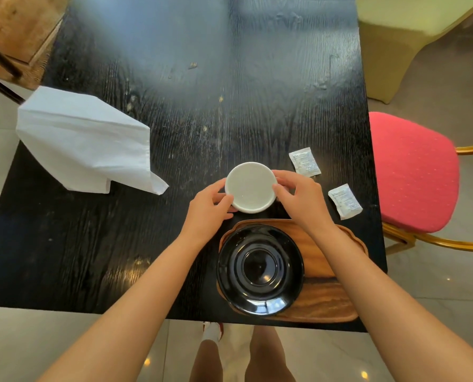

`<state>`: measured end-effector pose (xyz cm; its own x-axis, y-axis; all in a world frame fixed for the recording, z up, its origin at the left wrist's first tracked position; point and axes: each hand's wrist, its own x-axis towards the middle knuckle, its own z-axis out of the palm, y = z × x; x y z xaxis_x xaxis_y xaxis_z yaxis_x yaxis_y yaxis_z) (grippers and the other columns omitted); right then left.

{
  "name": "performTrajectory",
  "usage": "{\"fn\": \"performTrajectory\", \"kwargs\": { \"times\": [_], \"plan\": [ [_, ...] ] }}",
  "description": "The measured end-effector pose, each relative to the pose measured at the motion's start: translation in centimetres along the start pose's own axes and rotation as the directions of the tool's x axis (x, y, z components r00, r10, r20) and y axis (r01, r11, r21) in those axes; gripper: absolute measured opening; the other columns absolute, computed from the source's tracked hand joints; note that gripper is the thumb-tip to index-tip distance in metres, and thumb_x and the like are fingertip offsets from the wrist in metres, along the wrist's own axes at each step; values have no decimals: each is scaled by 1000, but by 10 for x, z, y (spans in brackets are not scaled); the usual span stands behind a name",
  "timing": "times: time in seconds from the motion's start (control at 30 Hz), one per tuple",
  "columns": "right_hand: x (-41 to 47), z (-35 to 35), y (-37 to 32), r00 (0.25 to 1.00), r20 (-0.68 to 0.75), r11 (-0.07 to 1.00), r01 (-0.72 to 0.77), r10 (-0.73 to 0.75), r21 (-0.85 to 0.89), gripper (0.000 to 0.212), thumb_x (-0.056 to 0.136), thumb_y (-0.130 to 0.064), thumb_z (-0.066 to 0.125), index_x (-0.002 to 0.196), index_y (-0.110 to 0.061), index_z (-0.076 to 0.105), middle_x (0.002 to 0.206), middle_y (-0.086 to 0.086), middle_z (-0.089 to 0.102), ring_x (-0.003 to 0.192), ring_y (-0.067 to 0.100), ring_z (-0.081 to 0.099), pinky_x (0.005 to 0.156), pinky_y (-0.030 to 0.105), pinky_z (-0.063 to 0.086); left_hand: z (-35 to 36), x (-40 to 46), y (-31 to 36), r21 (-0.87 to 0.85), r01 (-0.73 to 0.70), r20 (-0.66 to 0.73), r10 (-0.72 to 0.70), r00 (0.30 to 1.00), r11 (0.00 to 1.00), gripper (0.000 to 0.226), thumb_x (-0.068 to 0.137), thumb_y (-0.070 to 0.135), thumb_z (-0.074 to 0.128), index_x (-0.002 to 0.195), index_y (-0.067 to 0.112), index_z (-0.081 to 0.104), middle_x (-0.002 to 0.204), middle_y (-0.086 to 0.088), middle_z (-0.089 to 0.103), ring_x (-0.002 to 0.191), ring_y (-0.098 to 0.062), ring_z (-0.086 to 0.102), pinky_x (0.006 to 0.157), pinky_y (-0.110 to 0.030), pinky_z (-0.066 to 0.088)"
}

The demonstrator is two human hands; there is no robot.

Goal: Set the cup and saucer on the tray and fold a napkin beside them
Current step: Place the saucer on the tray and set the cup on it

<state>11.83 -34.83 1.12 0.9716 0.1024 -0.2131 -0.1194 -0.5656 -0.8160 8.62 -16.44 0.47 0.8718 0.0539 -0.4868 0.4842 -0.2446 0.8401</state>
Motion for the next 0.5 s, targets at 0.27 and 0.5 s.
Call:
{"fn": "performTrajectory", "kwargs": {
  "times": [0.27,0.5],
  "plan": [
    [-85,-16,-21,997,-42,992,-59,64,111,30,87,-22,62,116,-28,63,106,-23,65,102,-11,57,82,7,47,-10,-77,-1,-99,-36,46,41,998,994,37,90,14,58,110,45,55,95,12,74,87,-7,70,69,-18,55],
    [-131,0,2,977,20,970,-214,214,112,32,85,-18,64,116,-24,65,113,-12,67,107,1,58,86,12,47,10,-117,-36,-48,137,40,-135,990,989,37,90,16,58,124,29,54,111,3,69,101,-8,65,83,-30,57]
  ]
}}
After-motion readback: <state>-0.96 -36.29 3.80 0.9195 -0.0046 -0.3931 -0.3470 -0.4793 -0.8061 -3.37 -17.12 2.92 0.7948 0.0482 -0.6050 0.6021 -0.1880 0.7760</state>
